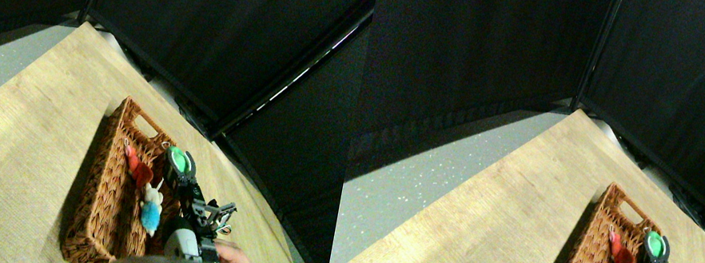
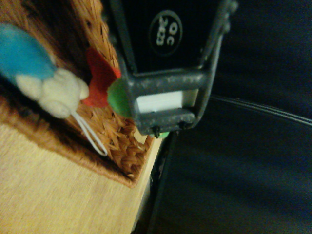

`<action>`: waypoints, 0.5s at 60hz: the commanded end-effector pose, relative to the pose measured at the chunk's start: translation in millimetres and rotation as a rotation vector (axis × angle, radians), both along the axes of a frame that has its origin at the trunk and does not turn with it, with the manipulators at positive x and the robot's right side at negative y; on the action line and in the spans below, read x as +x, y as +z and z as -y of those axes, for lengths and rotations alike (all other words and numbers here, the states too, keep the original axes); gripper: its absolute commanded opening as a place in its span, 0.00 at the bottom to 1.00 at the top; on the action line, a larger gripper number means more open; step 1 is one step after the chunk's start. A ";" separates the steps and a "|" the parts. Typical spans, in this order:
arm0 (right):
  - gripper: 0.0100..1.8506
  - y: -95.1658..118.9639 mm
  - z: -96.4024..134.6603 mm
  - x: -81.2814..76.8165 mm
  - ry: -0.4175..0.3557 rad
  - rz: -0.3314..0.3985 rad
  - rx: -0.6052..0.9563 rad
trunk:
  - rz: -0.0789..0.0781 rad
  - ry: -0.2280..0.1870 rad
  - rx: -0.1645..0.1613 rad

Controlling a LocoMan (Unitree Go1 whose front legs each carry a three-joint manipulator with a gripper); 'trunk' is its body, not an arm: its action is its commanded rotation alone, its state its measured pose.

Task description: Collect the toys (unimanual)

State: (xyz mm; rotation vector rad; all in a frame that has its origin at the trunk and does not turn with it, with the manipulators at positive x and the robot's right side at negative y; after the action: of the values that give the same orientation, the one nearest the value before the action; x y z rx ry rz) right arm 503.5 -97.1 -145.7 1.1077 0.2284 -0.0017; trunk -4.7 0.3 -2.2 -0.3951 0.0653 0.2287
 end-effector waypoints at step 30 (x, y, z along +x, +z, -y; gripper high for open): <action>0.80 6.4 14.2 2.9 0.085 -0.011 -0.110 | -0.030 -0.011 0.020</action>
State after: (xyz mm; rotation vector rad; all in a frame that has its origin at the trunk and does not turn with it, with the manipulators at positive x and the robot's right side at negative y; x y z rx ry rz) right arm 504.5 -111.8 -144.9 0.9951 0.3178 0.0304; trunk -4.7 -0.1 -2.7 -0.3742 0.0748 0.2151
